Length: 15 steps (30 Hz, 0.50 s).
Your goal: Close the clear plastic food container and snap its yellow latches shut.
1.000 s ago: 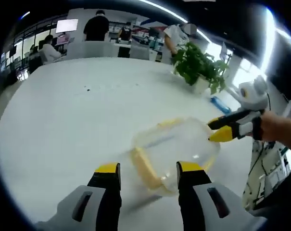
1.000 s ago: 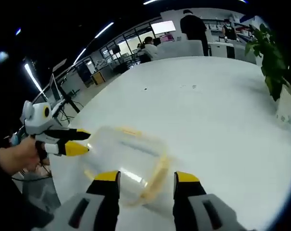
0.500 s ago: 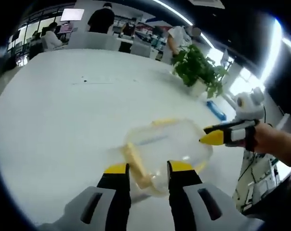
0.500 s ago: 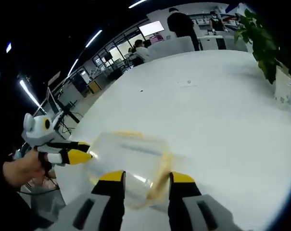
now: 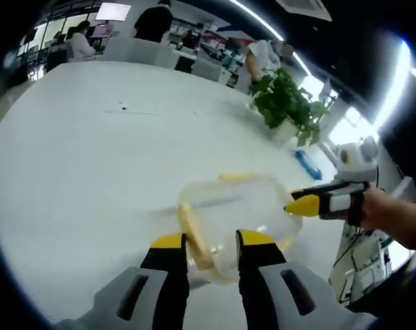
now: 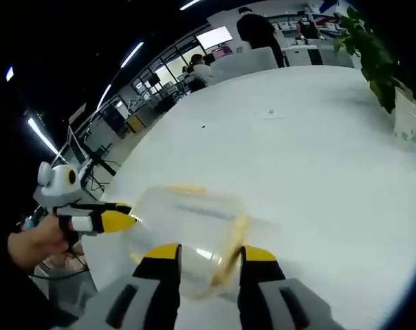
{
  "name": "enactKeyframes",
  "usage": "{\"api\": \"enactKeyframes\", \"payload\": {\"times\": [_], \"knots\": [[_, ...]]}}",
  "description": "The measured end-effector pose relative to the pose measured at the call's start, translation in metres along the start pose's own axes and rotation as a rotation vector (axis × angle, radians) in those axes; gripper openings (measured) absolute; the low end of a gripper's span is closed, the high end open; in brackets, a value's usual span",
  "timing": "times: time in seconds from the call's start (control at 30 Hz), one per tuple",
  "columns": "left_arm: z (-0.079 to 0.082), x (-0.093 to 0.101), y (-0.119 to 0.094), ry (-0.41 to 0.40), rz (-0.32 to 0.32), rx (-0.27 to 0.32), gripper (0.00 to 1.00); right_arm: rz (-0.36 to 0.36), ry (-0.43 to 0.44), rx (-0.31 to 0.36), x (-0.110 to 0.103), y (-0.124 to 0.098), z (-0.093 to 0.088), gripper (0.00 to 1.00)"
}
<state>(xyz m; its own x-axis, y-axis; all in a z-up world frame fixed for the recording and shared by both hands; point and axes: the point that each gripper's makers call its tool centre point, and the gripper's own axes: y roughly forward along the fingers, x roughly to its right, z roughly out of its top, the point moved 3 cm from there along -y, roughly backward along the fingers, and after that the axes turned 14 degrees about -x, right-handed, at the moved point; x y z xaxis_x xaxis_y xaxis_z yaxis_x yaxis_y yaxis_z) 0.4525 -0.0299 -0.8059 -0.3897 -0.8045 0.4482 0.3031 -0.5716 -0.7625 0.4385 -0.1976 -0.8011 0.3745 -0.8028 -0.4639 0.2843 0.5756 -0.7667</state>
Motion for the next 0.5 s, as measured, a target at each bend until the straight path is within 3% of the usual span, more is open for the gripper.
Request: {"api": "enactKeyframes", "payload": {"times": [0.5], "knots": [[0.019,-0.011,0.001,0.016,0.0,0.013,0.24,-0.002,0.009,-0.004,0.001,0.012,0.015,0.29]]}}
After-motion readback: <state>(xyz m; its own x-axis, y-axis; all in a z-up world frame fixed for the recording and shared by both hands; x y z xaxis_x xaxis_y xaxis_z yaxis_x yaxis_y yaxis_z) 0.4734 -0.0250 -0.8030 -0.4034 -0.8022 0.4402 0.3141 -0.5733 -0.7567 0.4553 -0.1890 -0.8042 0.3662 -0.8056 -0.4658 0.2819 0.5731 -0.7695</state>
